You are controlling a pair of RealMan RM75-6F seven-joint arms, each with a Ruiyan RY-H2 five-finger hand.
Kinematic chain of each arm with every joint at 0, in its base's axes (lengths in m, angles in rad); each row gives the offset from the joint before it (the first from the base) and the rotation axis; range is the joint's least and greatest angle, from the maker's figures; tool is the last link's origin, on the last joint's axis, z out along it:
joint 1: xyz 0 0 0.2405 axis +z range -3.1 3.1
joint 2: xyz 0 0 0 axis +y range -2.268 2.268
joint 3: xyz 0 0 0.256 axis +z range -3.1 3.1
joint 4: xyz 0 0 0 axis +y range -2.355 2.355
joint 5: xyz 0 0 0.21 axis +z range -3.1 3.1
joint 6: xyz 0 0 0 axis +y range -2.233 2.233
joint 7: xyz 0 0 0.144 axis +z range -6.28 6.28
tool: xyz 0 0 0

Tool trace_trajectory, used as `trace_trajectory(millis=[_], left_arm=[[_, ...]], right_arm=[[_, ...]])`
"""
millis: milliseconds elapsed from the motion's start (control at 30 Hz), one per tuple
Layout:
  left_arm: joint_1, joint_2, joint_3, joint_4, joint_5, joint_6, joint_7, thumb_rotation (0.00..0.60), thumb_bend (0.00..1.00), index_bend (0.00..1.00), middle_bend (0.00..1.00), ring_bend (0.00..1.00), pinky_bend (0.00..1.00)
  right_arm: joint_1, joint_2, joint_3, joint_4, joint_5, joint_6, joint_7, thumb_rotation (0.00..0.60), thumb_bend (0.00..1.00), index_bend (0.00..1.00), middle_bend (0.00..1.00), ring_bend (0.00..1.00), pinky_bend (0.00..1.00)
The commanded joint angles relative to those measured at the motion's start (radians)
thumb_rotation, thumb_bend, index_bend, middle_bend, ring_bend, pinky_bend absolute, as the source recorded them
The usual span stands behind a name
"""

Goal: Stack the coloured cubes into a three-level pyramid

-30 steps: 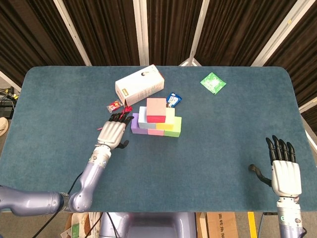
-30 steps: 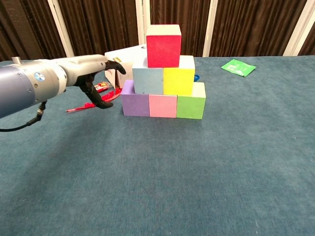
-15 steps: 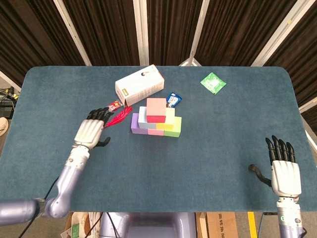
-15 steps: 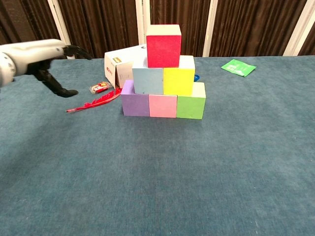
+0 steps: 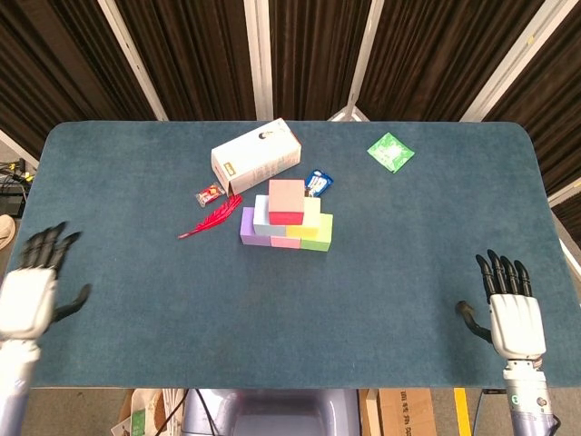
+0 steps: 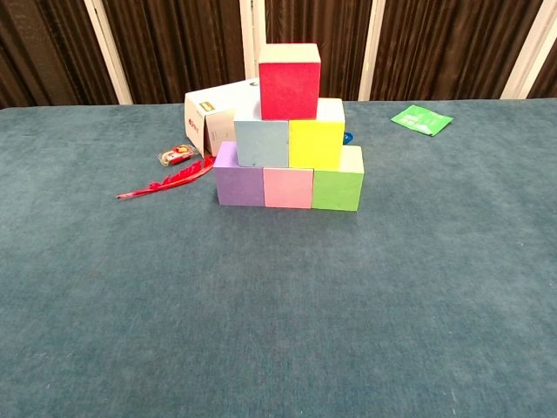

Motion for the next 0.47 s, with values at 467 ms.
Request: trace_trajectory(millis=[467], left_arm=[[0.172,0.063,0.002,0.022,0.049,0.073,-0.06,0.6,0.4,0.13,0.0,0.0,0.0]], right_arm=[[-0.011,0.031,0.003,-0.004,-0.035,0.027,0.046,0.6,0.26,0.0,0.02,0.0,0.0]])
